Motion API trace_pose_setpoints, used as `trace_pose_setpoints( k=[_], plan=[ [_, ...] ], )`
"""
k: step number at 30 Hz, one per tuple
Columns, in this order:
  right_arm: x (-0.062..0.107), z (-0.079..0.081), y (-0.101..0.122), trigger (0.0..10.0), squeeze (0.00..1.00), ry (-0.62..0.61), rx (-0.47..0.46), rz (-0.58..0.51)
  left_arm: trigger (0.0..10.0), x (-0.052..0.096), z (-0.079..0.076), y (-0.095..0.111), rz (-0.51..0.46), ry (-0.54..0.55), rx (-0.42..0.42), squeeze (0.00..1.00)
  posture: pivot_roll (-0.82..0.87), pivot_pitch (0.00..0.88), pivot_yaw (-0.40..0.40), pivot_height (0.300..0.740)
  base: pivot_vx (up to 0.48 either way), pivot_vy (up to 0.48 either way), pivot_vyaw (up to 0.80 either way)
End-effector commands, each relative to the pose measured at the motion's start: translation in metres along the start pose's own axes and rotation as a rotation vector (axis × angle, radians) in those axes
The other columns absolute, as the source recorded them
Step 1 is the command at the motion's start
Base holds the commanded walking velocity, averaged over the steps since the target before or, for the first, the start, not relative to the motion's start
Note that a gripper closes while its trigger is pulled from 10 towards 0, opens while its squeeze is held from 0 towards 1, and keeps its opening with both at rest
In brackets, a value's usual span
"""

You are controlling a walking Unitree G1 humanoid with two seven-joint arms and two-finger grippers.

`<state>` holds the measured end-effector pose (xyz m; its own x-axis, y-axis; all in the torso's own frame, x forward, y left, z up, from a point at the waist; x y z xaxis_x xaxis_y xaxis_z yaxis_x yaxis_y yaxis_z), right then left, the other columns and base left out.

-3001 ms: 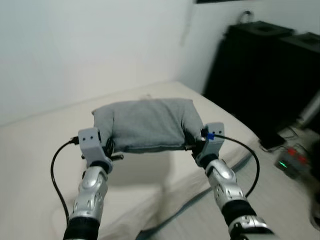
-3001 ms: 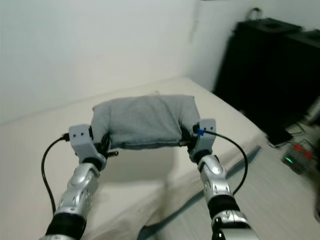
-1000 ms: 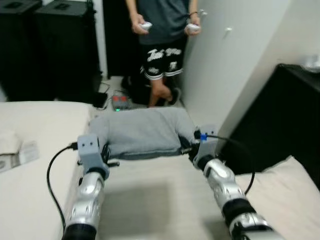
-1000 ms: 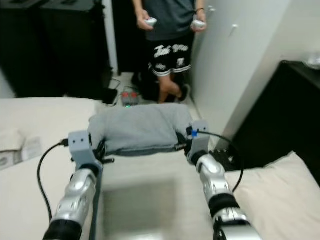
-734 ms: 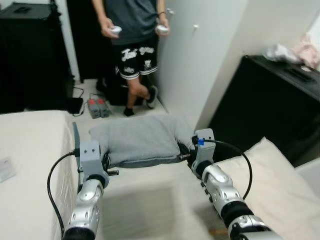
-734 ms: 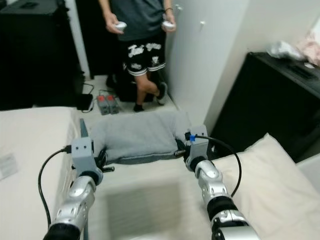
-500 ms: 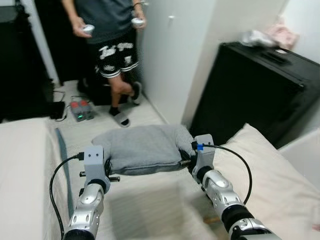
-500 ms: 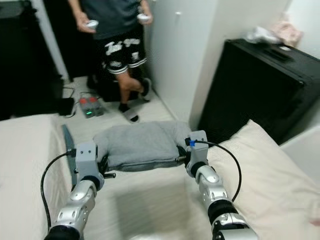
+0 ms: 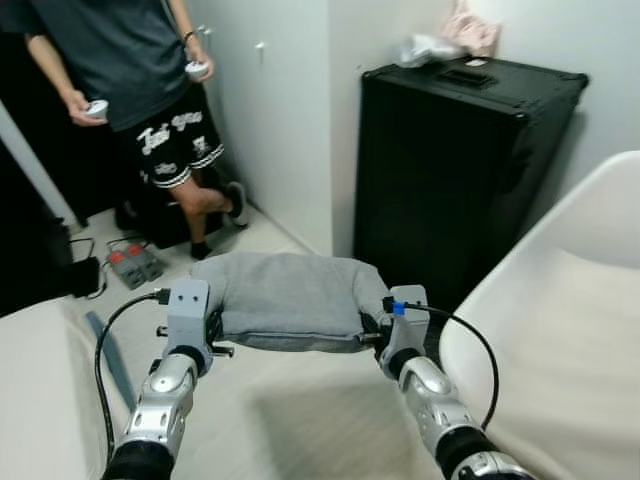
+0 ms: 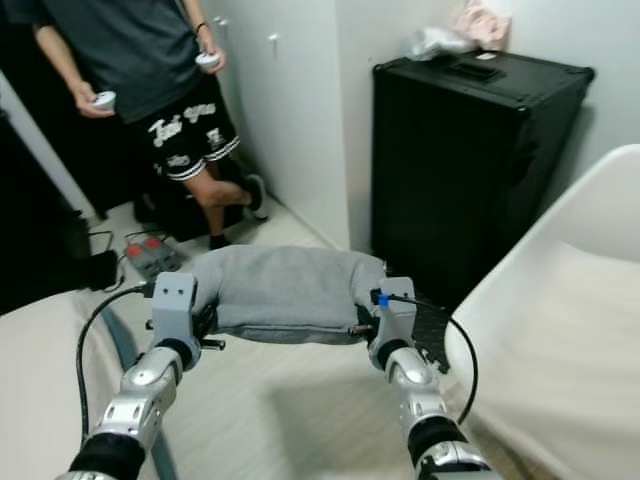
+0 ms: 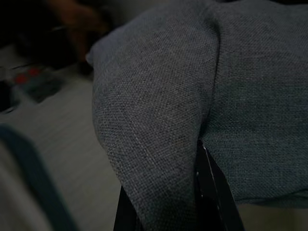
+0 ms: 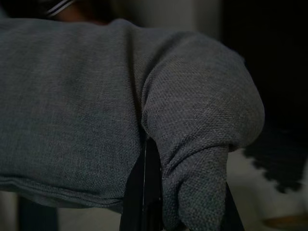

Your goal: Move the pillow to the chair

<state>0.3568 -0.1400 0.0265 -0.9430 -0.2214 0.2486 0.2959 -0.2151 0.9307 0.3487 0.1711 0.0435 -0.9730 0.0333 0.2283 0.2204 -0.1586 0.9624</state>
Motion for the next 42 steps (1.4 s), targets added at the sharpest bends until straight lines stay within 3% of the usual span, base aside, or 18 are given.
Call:
trace_pose_setpoints(
  k=[1,10,25,33,39,42],
  plan=[
    [-0.001,0.002,0.006,10.0,0.0,0.01,0.011,-0.035,10.0,-0.001,0.01,0.005,-0.02,0.041,-0.005,0.0,0.07,0.043,0.106,0.74,0.0,0.0,-0.8],
    [-0.001,0.0,0.008,10.0,0.0,0.011,0.027,-0.037,10.0,-0.001,0.01,0.005,-0.034,0.052,0.006,0.0,0.04,0.045,0.079,0.74,0.0,0.0,-0.8],
    [-0.003,0.0,0.014,10.0,0.0,0.042,0.064,-0.024,10.0,0.0,-0.001,-0.011,0.074,0.062,0.105,0.0,0.03,0.038,0.028,0.74,0.0,0.0,-0.8],
    [-0.001,-0.001,0.006,10.0,0.0,0.042,0.053,0.002,10.0,0.002,0.008,-0.02,0.089,0.117,0.013,0.0,0.03,0.053,0.018,0.74,0.0,0.0,-0.8],
    [0.0,-0.002,0.003,10.0,0.0,0.039,0.047,0.009,10.0,0.004,0.007,-0.016,0.064,0.1,-0.005,0.0,0.04,0.061,0.026,0.74,0.0,0.0,-0.8],
    [0.001,-0.001,0.0,10.0,0.0,0.036,0.031,0.014,10.0,0.004,0.005,-0.015,0.062,0.086,0.033,0.0,0.05,0.067,0.034,0.74,0.0,0.0,-0.8]
  ],
)
Point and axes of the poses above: a point about 5 cm out from each wrist's last joint towards the gripper, its own x axis pointing back from the gripper into the wrist, its own y axis along the axis of the wrist's last joint, z = x × y, the point moved 4 cm from there along -x, pointing out of the wrist towards the gripper, and after that the axes turned 8 degrees about -x, right-handed, at the moved point
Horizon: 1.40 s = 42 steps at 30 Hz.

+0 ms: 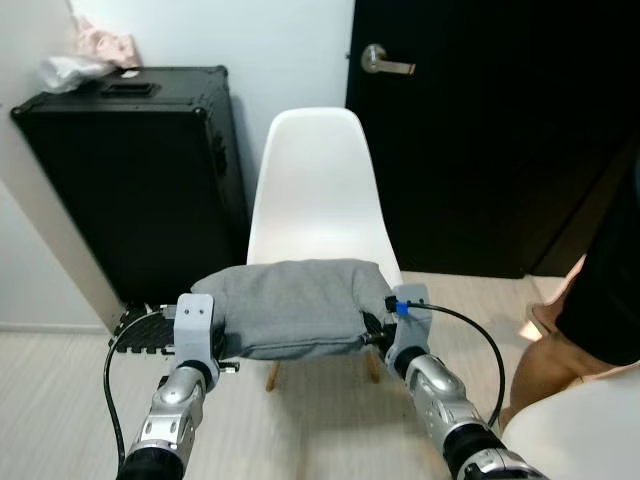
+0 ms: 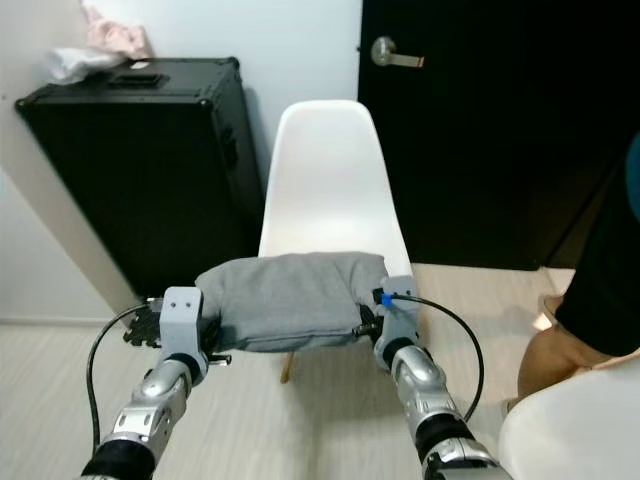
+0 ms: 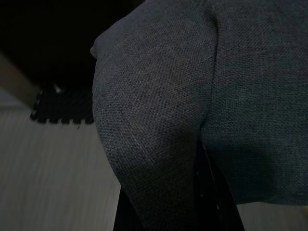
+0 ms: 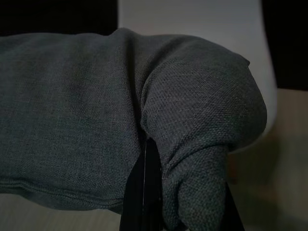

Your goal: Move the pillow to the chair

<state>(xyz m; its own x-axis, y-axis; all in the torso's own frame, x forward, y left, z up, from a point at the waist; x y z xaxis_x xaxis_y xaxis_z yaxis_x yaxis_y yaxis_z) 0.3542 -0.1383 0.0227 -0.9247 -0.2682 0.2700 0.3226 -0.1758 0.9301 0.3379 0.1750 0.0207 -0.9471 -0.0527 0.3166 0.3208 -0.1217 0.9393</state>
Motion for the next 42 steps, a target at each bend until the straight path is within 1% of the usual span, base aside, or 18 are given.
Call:
trace_pose_setpoints(
  k=[1,9,18,22,27,30,42],
  plan=[
    [0.0,-0.002,0.004,10.0,0.0,-0.006,-0.002,-0.02,10.0,-0.001,0.005,0.011,-0.042,0.013,-0.005,0.0,0.05,0.069,0.038,0.74,0.0,0.0,-0.8],
    [0.002,-0.002,0.002,10.0,0.0,-0.01,-0.01,-0.02,10.0,0.001,0.001,0.01,-0.053,0.002,-0.006,0.0,0.04,0.076,0.048,0.74,0.0,0.0,-0.8],
    [0.005,-0.011,0.001,10.0,0.0,-0.051,-0.018,-0.029,10.0,0.0,-0.003,0.01,-0.045,-0.008,-0.023,0.0,0.03,0.076,0.053,0.74,0.0,0.0,-0.8],
    [0.007,-0.021,0.005,10.0,0.0,-0.091,-0.015,-0.038,10.0,-0.002,-0.003,0.012,-0.043,0.004,-0.025,0.0,0.02,0.072,0.05,0.74,0.0,0.0,-0.8],
    [0.008,-0.028,0.009,10.0,0.0,-0.107,-0.004,-0.042,10.0,-0.004,-0.004,0.014,-0.045,0.007,-0.027,0.0,0.02,0.072,0.046,0.74,0.0,0.0,-0.8],
    [0.011,-0.037,0.011,10.0,0.0,-0.14,-0.013,-0.044,10.0,-0.005,-0.003,0.015,-0.051,0.016,-0.022,0.0,0.02,0.073,0.04,0.74,0.0,0.0,-0.8],
    [0.012,-0.047,0.012,10.0,0.0,-0.213,-0.035,-0.05,10.0,-0.006,-0.005,0.018,-0.07,0.008,-0.006,0.0,0.01,0.069,0.043,0.74,0.0,0.0,-0.8]
  ],
)
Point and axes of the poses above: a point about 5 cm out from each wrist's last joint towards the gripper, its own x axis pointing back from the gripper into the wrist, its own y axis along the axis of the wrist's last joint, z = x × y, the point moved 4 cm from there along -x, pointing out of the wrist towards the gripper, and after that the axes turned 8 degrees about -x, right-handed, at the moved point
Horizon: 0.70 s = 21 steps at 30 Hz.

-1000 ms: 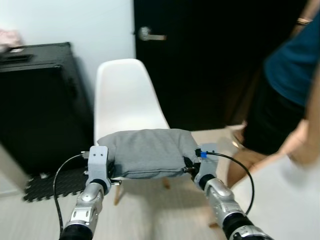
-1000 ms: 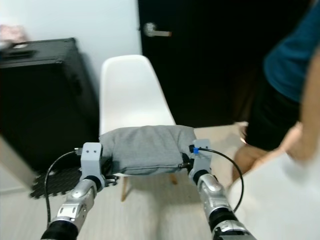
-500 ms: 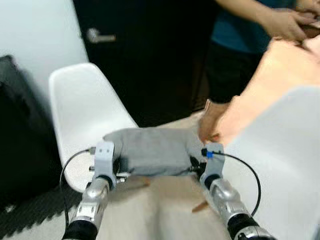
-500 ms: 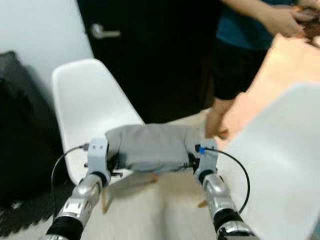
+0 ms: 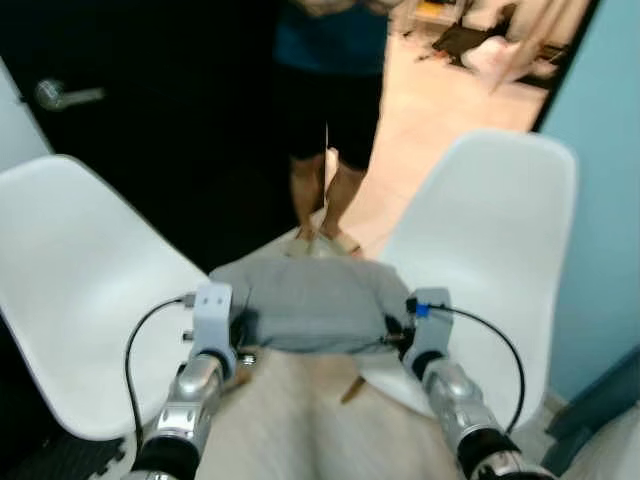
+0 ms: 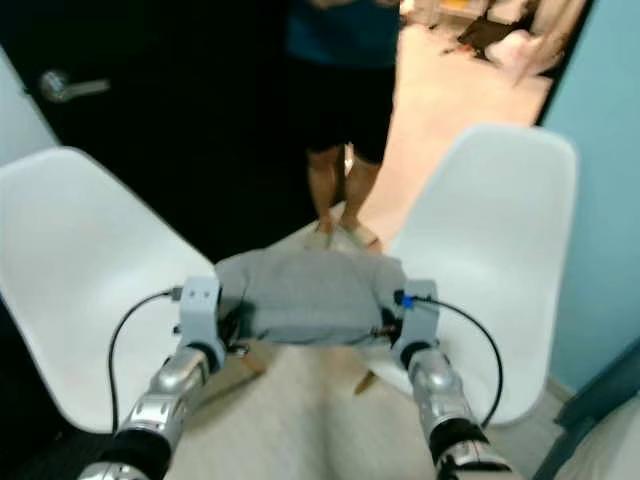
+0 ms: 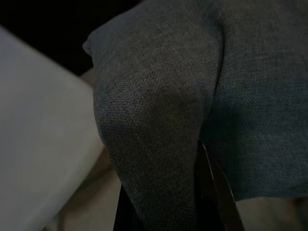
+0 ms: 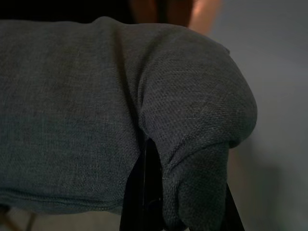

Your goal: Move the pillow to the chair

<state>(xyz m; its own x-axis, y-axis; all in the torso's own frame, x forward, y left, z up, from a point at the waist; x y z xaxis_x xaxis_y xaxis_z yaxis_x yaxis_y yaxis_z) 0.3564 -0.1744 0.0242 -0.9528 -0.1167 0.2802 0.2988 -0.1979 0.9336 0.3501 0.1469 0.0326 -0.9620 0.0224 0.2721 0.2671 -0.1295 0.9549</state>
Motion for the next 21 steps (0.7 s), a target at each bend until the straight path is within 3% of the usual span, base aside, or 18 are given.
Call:
trace_pose_setpoints(
  k=[1,21],
  plan=[
    [0.0028,-0.0156,0.0044,10.0,0.0,-0.07,-0.019,-0.024,10.0,0.0014,0.0212,-0.0006,-0.015,0.075,-0.001,0.0,0.01,0.069,0.043,0.74,0.0,0.0,-0.8],
    [0.004,-0.0244,0.0071,10.0,0.0,-0.096,-0.019,-0.025,10.0,0.0004,0.0132,0.0003,-0.017,0.026,-0.036,0.0,0.01,0.073,0.039,0.74,0.0,0.0,-0.8]
  ],
)
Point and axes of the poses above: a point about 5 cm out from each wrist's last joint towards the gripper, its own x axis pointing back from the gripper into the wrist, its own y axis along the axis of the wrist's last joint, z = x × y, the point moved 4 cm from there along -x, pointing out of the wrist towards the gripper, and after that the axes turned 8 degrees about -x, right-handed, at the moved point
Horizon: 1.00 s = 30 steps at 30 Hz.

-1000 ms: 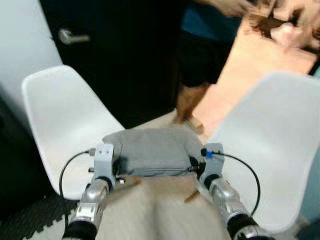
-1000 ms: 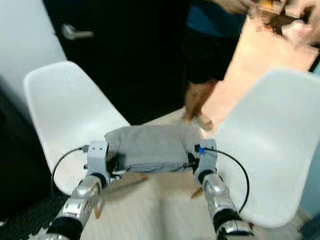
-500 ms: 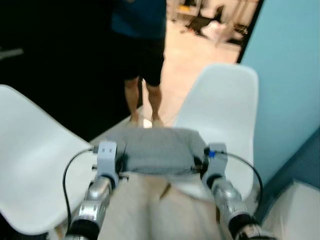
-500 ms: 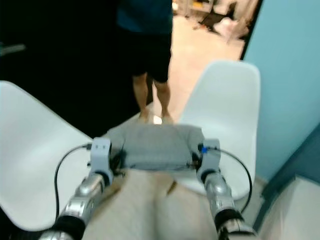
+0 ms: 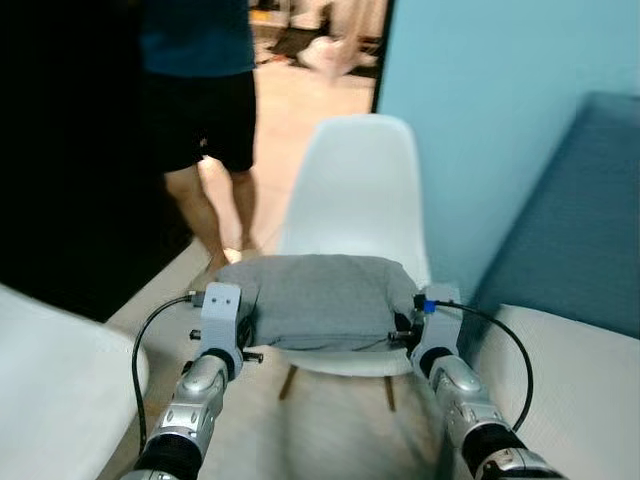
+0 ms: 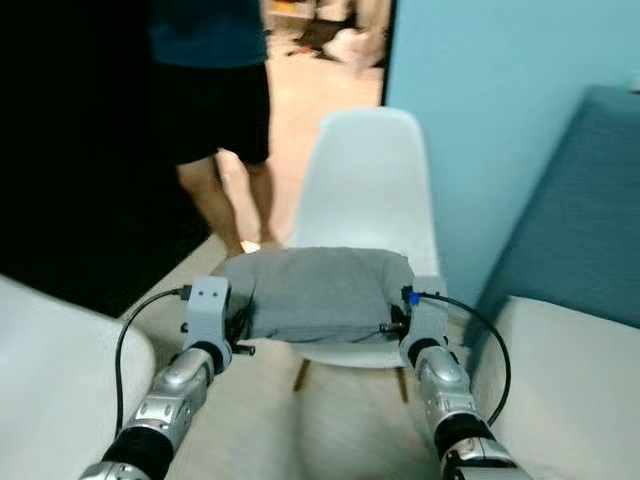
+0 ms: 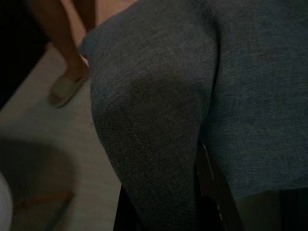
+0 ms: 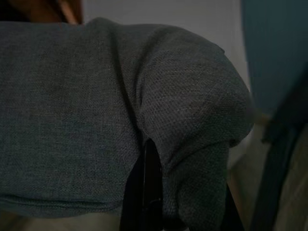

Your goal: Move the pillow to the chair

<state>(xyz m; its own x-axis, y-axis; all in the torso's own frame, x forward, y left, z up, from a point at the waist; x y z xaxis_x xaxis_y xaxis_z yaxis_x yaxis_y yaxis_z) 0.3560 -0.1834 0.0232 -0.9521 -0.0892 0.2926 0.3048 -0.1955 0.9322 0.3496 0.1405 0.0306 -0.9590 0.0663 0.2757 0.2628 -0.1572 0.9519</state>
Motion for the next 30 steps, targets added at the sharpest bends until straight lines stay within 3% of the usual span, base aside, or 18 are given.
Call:
trace_pose_setpoints(
  k=[1,7,12,24,30],
  plan=[
    [0.002,-0.016,0.006,10.0,0.0,-0.067,-0.021,-0.031,10.0,0.001,0.02,0.001,-0.014,0.07,-0.008,0.0,0.01,0.073,0.039,0.74,0.0,0.0,-0.8],
    [0.002,-0.014,0.006,10.0,0.0,-0.05,-0.033,-0.033,10.0,0.001,0.021,0.003,-0.021,0.079,0.012,0.0,0.01,0.063,0.036,0.74,0.0,0.0,-0.78],
    [0.001,-0.002,0.004,10.0,0.0,0.02,-0.009,-0.015,10.0,0.002,0.02,0.002,-0.019,0.087,0.015,0.0,0.01,0.055,0.031,0.74,0.0,0.0,0.0],
    [-0.001,0.003,0.005,10.0,0.0,0.03,-0.01,-0.019,10.0,0.003,0.019,0.006,-0.052,0.064,0.061,0.0,0.01,0.042,0.02,0.74,0.0,0.0,0.0],
    [-0.001,0.005,0.007,10.0,0.0,0.046,-0.017,-0.03,10.0,0.004,0.018,0.007,-0.061,0.059,0.07,0.0,0.01,0.041,0.016,0.74,0.28,0.0,0.0]
  ],
)
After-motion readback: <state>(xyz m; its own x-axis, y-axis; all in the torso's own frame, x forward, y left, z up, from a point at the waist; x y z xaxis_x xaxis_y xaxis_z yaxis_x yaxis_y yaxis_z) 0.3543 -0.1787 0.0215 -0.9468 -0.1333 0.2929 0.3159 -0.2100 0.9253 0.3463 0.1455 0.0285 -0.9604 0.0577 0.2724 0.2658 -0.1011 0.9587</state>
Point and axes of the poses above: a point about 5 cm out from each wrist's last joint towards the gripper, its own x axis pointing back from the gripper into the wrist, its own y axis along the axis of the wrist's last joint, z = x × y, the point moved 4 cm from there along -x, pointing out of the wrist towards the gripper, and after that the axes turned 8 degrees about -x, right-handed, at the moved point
